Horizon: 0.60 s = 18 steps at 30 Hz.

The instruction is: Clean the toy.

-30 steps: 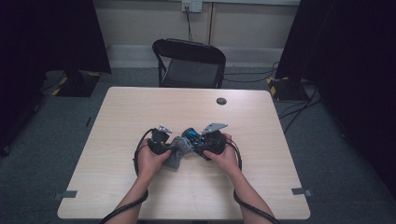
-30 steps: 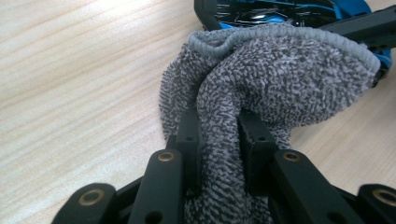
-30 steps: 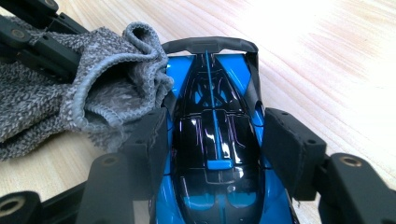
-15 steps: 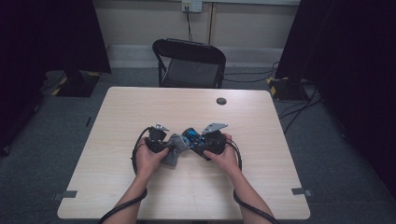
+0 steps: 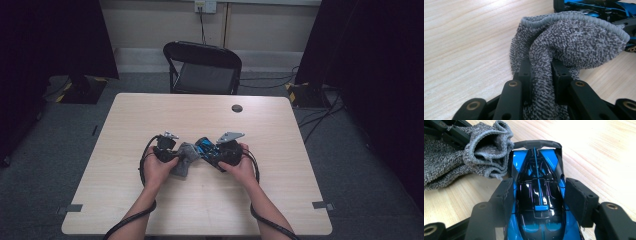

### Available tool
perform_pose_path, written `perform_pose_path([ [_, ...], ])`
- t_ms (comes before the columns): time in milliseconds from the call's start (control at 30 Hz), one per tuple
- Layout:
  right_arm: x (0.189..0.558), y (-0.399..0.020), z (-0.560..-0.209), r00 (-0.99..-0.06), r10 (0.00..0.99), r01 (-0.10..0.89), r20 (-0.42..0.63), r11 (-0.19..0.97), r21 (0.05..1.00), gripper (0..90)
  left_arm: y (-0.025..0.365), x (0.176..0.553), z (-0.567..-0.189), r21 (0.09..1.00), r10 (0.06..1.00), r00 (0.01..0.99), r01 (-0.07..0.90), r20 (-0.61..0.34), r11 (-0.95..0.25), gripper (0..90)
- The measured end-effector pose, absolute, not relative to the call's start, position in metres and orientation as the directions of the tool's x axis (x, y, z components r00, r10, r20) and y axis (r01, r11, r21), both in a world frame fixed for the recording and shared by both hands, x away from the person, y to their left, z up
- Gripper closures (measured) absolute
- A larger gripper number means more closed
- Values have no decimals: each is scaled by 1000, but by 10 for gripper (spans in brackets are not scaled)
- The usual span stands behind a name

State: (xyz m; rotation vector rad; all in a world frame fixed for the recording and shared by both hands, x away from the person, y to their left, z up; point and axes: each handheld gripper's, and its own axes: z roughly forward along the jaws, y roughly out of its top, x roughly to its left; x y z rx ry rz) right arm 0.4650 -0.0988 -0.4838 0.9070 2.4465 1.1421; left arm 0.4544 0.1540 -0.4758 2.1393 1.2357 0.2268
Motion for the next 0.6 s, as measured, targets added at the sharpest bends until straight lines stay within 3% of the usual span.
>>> perform_pose_path([
  [600, 464, -100, -485, -757, 653, 419, 9, 475, 774, 415, 182, 452, -473, 614, 846, 505, 726, -169, -311, 731],
])
